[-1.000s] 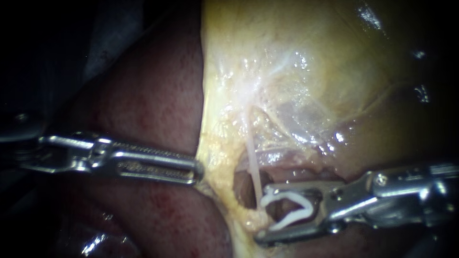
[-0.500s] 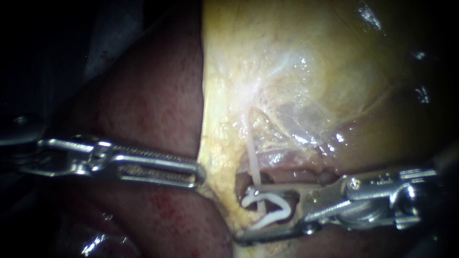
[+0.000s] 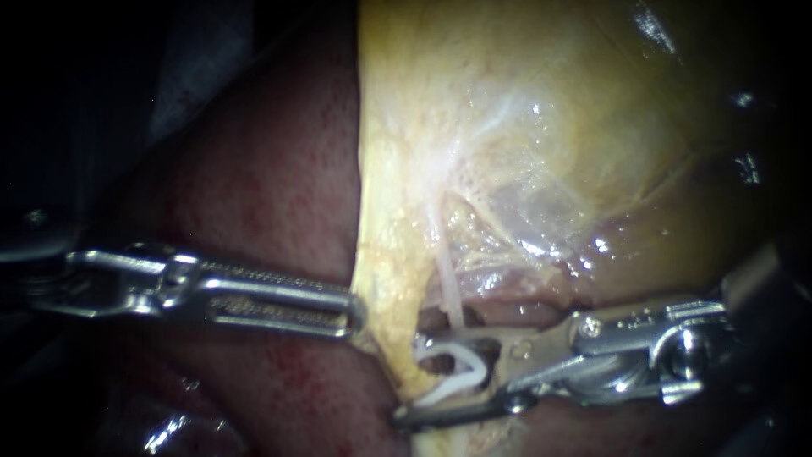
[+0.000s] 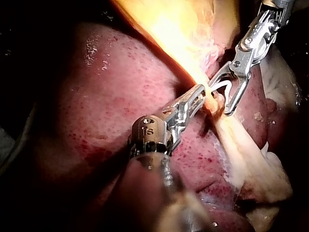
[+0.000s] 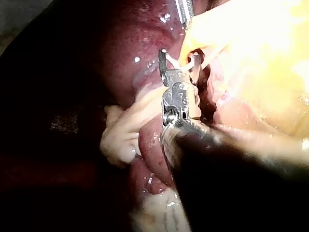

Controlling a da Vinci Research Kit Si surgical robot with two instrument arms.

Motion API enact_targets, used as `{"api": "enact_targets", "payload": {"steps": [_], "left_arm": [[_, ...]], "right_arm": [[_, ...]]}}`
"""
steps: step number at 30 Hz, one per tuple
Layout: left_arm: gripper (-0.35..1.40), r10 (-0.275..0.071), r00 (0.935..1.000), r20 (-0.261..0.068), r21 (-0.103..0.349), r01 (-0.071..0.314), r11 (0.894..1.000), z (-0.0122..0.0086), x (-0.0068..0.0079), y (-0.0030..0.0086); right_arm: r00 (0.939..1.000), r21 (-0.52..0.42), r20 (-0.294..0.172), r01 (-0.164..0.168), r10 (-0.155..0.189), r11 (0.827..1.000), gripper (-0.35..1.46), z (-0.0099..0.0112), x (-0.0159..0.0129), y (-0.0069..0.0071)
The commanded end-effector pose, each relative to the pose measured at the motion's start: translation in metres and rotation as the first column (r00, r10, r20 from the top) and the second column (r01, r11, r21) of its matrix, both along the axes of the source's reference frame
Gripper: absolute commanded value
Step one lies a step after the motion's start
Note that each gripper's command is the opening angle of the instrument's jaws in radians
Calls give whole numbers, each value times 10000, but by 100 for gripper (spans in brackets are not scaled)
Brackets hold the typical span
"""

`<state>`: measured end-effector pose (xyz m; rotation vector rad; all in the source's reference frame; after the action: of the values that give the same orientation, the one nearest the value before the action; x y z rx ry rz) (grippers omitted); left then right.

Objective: Clipping first clip left tube

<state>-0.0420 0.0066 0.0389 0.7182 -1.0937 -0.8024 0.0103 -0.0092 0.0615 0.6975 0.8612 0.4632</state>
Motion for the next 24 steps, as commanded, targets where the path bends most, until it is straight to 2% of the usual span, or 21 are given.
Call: {"api": "enact_targets", "payload": {"steps": [1,15,20,24], "left_arm": [[-35,3,10000,-3,-3,-3,10000,0,0,0],[-35,2,10000,-4,-3,-2,10000,0,0,0],[-35,2,10000,-4,-3,-2,10000,0,0,0],[-35,2,10000,-4,-3,-2,10000,0,0,0]], "right_arm": [[10000,-8,11,-14,14,10000,55,0,2,0],[10000,-50,11,45,-45,10000,51,10,12,-8],[10000,-51,9,51,-51,10000,42,10,12,-8],[10000,-46,4,58,-58,10000,25,9,10,-7]]}}
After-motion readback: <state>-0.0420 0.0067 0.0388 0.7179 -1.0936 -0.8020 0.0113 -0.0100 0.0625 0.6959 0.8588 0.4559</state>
